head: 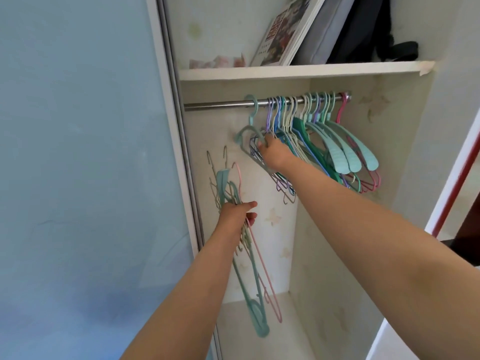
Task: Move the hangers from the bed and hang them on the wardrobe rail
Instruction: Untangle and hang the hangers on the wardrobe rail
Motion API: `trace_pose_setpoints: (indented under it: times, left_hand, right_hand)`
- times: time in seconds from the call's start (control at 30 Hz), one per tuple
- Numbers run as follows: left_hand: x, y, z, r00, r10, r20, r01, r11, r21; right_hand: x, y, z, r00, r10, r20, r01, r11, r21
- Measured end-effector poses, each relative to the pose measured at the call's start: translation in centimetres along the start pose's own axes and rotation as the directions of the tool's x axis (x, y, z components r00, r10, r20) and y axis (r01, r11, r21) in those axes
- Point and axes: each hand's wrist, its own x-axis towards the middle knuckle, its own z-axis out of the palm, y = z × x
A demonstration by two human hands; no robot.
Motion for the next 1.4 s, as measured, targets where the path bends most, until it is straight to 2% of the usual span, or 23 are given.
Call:
trace_pose_setpoints:
  times: [0.1,0.23,0.3,0.37,0.43,0.47,0.5,0.53,0.57,0.6,0.67,0.7,0.73,0.77,0.87,0.9,0.97,1.03,1.07,1.1,1.2,1.3,1.4]
  left_hand:
    - [-0.4,0.9,-0.1,0.999,-0.004,0.039,0.007,0.996,-0.086]
    - [-1.0,1.0,-0.5,0.992,0.026,0.123,-0.007,0.987,-0.158]
    - [-1.3,0.7,-0.9,0.984,0.033,0.177,0.005,0.978,-0.210]
    - [-1.6,0.3,-1.3,0.974,0.039,0.225,0.021,0.966,-0.259]
    - [-1.8,-0.3,-1.7,0.966,0.032,0.255,0.047,0.953,-0.298]
    - [-2.1,-0.7,-1.8,0.964,0.027,0.263,0.060,0.947,-0.316]
    - [-2.3,-1.1,-1.8,0.962,0.022,0.273,0.073,0.940,-0.332]
    - [-2.5,-1.6,-1.8,0.959,0.017,0.281,0.084,0.936,-0.343]
    - [-2.7,-2.3,-1.8,0.958,0.011,0.286,0.095,0.931,-0.353]
    - [-2.9,-3.0,-1.7,0.958,0.008,0.286,0.100,0.928,-0.360]
    - [-3.1,-4.4,-1.7,0.962,-0.002,0.274,0.103,0.929,-0.355]
    - [-3.2,-5.0,-1.8,0.963,-0.010,0.268,0.106,0.932,-0.346]
    - [-3.1,-5.4,-1.8,0.964,-0.020,0.266,0.111,0.936,-0.333]
    - [-3.1,-5.8,-1.9,0.964,-0.030,0.263,0.115,0.942,-0.316]
    - [-2.8,-6.0,-2.0,0.973,-0.056,0.223,0.114,0.959,-0.259]
    - [-2.6,-5.9,-2.0,0.978,-0.056,0.201,0.106,0.963,-0.247]
    - [-2.1,-5.4,-1.7,0.985,-0.058,0.162,0.097,0.965,-0.242]
    - [-1.8,-4.6,-1.2,0.989,-0.068,0.131,0.097,0.968,-0.232]
    - [-1.6,-4.3,-1.0,0.990,-0.073,0.124,0.096,0.975,-0.199]
    - [-1.5,-4.0,-0.9,0.989,-0.077,0.123,0.096,0.984,-0.152]
    - [-1.3,-3.7,-1.1,0.991,-0.105,0.088,0.112,0.991,-0.077]
    - [-1.0,-4.1,-1.8,0.990,-0.140,0.016,0.141,0.979,-0.145]
    - [-0.7,-4.5,-2.6,0.988,-0.146,-0.058,0.128,0.962,-0.241]
  right_hand:
    - [0.5,1.0,-0.1,0.995,0.091,-0.034,-0.090,0.996,0.025]
    - [-0.8,3.6,-0.1,0.980,0.183,-0.083,-0.157,0.956,0.249]
    - [-1.8,5.0,0.2,0.977,0.179,-0.120,-0.155,0.970,0.186]
    - [-4.1,6.2,0.9,0.965,0.109,-0.237,-0.093,0.992,0.080]
    - [-7.6,6.9,2.4,0.923,-0.007,-0.386,0.041,0.996,0.080]
    - [-9.5,7.2,3.4,0.909,-0.034,-0.416,0.080,0.992,0.094]
    - [-11.4,7.5,4.5,0.925,-0.021,-0.379,0.068,0.991,0.112]
    - [-13.2,7.7,5.4,0.963,0.020,-0.269,0.016,0.991,0.132]
    - [-14.9,7.7,6.2,0.994,0.071,-0.088,-0.058,0.988,0.142]
    - [-16.2,8.0,6.7,0.982,0.126,0.143,-0.144,0.982,0.124]
    - [-18.5,8.6,7.5,0.816,0.209,0.540,-0.249,0.968,0.002]
    - [-19.4,9.0,7.7,0.735,0.233,0.637,-0.242,0.967,-0.075]
    - [-20.1,9.7,7.9,0.697,0.248,0.673,-0.219,0.967,-0.131]
    - [-20.7,10.4,8.0,0.690,0.253,0.678,-0.210,0.966,-0.147]
    - [-21.8,12.0,7.2,0.676,0.319,0.664,-0.343,0.934,-0.100]
    - [-22.0,12.6,6.7,0.697,0.320,0.642,-0.352,0.932,-0.082]
    - [-22.5,13.5,5.7,0.821,0.279,0.498,-0.289,0.956,-0.057]
    - [-22.7,14.7,5.0,0.942,0.234,0.242,-0.239,0.971,-0.009]
    - [-22.6,15.2,4.7,0.968,0.218,0.127,-0.221,0.975,0.013]
    - [-22.5,15.6,4.5,0.978,0.202,0.057,-0.203,0.979,0.021]
    - [-21.9,16.2,3.9,0.984,0.180,-0.001,-0.180,0.982,0.054]
    - [-21.0,16.3,2.5,0.980,0.188,-0.072,-0.178,0.976,0.129]
    - [-20.2,16.0,1.2,0.986,0.163,-0.019,-0.159,0.977,0.141]
